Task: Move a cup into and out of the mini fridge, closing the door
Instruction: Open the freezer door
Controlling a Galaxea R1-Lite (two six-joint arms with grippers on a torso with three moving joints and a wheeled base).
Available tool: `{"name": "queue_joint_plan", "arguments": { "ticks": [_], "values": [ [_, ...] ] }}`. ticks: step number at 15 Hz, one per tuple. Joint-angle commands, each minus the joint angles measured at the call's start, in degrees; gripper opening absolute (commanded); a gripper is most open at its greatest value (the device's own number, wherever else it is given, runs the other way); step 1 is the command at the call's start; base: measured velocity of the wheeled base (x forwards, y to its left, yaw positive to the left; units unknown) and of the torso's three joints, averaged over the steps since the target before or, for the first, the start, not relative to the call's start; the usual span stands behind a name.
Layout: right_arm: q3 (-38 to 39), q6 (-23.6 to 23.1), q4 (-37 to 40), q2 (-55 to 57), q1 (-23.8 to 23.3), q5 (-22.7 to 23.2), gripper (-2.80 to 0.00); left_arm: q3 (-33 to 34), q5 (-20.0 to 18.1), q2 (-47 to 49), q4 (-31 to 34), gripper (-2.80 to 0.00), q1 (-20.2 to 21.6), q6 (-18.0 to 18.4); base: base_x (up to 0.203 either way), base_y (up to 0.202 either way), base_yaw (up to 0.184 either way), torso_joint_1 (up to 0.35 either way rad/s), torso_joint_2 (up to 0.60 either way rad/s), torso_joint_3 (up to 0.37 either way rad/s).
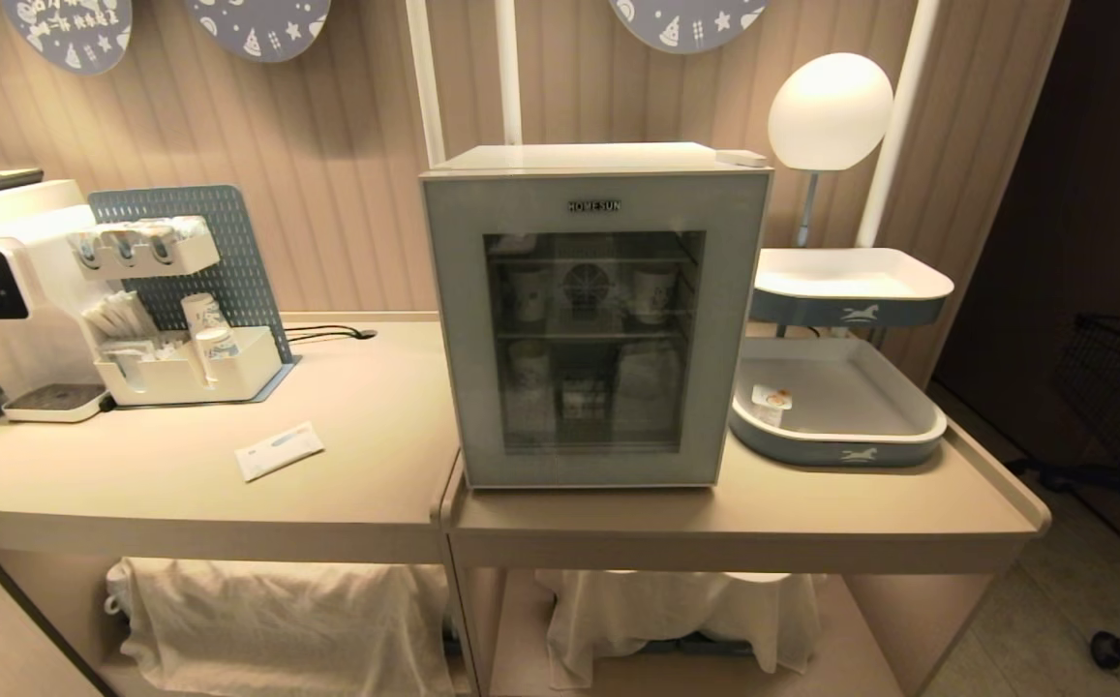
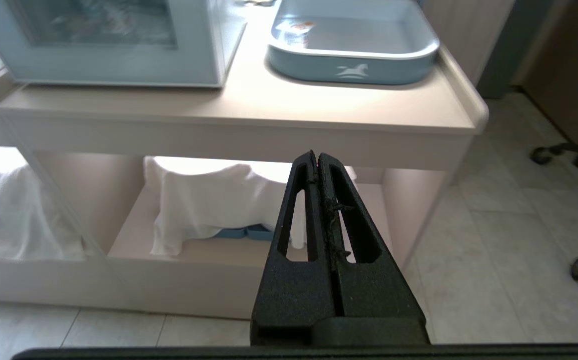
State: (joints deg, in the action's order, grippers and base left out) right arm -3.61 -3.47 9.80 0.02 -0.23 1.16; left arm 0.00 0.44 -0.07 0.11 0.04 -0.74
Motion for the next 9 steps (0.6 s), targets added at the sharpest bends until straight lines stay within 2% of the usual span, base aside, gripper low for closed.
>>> {"name": "queue_joint_plan", "arguments": {
  "ticks": [1, 5, 9],
  "values": [
    [0.0, 0.0, 0.0, 0.1, 0.1, 0.0, -2.8, 0.1, 0.0, 0.1, 0.1, -2.8, 0.0, 0.0, 0.0, 0.0, 0.0, 0.0, 0.0, 0.0],
    [0.0, 0.0, 0.0, 0.1, 0.1, 0.0, -2.8, 0.1, 0.0, 0.1, 0.0, -2.8, 0.0, 0.0, 0.015, 0.0, 0.001, -0.001, 0.0, 0.001],
    [0.0, 0.0, 0.0, 0.1, 0.1, 0.0, -2.8, 0.1, 0.0, 0.1, 0.1, -2.8, 0.0, 0.0, 0.173, 0.0, -0.003, -0.001, -0.01, -0.003]
  ]
}}
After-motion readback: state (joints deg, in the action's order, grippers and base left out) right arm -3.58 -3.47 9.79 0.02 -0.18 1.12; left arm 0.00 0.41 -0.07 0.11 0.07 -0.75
